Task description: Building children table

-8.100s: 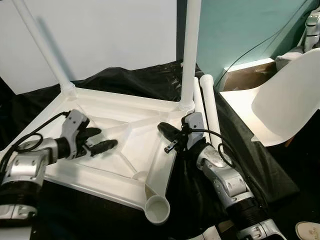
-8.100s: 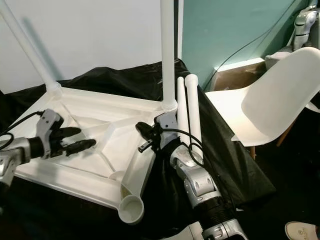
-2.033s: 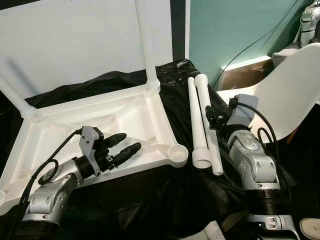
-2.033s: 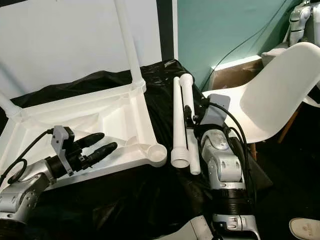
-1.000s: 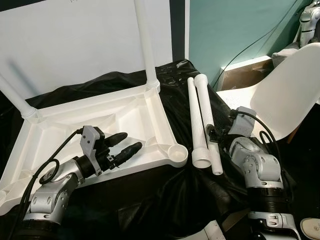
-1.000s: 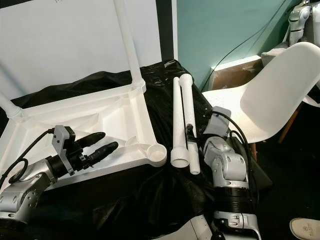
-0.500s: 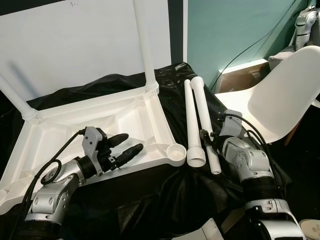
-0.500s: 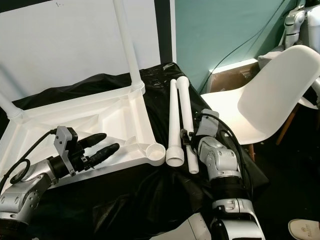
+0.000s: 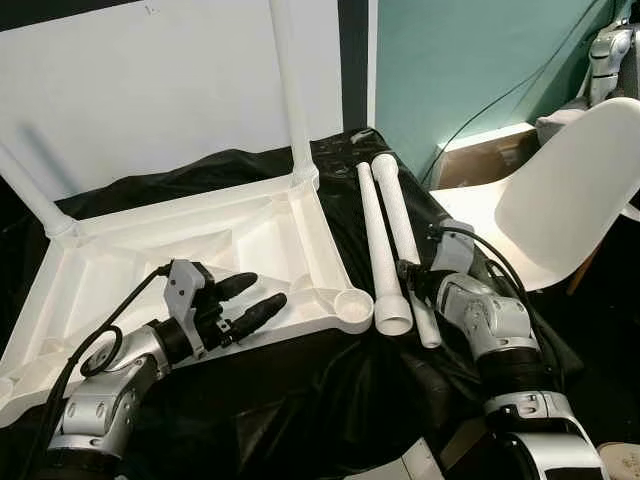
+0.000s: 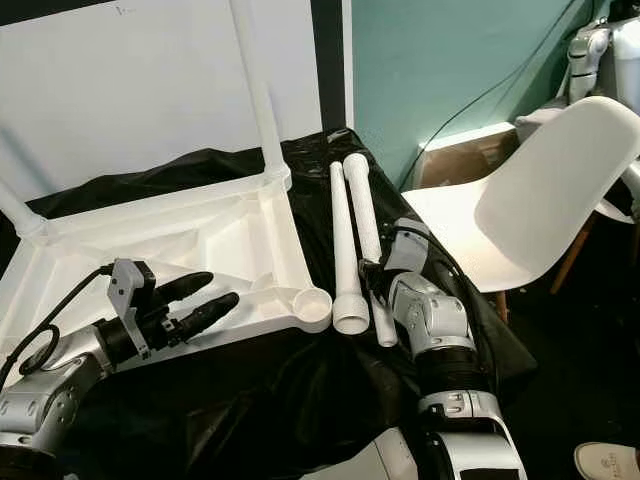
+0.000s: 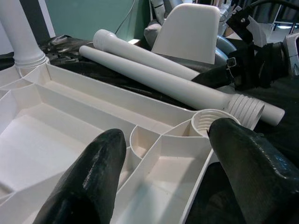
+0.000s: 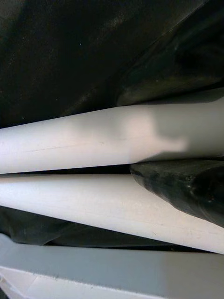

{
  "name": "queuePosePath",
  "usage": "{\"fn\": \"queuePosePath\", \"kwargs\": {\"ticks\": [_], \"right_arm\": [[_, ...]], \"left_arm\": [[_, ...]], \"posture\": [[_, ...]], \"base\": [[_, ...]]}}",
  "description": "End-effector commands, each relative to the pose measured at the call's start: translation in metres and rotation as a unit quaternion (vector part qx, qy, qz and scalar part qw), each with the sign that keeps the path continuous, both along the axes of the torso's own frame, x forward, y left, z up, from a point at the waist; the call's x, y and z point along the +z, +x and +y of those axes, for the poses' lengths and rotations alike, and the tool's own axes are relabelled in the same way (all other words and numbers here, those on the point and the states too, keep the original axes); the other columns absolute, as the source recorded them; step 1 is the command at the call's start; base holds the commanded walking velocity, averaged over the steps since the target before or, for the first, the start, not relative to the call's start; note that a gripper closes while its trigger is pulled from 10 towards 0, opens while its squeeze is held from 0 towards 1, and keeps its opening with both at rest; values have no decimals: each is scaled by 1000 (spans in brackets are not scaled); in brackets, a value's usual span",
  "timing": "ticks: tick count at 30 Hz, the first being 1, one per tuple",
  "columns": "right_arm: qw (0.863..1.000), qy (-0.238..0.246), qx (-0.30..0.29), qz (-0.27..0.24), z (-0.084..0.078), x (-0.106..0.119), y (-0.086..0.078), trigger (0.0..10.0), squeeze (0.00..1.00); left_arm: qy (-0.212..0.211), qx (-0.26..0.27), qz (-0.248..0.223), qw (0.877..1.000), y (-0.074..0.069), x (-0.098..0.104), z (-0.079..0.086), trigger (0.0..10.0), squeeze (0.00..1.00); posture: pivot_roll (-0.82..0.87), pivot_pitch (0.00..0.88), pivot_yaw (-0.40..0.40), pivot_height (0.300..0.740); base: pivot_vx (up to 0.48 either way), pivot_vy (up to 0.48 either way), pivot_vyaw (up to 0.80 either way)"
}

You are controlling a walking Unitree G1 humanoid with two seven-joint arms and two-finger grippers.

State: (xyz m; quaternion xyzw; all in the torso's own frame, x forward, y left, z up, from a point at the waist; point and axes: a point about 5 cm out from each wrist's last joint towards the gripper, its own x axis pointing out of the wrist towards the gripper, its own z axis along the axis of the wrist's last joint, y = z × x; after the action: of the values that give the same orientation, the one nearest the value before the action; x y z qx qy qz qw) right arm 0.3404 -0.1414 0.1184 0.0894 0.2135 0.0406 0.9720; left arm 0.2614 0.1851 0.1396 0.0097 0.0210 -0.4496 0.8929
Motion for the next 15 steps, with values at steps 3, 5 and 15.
{"fn": "queuePosePath", "kwargs": {"ticks": [3,5,15], "right_arm": [[999,6,-4,37,-1,-22,-9,0,0],[1000,3,-14,23,-4,-19,-9,0,0],[984,-125,-15,-127,-6,9,-9,0,0]], "left_arm": [[10,-23,-2,1000,1,0,-3,10000,0],[3,-23,-4,1000,2,0,-4,10000,0],[-31,1,-20,999,10,6,-5,10000,0]], "posture": [[-68,0,94,740],[-68,0,94,740],[-81,0,99,740]], "base": [[0,0,0],[0,0,0],[0,0,0]]}}
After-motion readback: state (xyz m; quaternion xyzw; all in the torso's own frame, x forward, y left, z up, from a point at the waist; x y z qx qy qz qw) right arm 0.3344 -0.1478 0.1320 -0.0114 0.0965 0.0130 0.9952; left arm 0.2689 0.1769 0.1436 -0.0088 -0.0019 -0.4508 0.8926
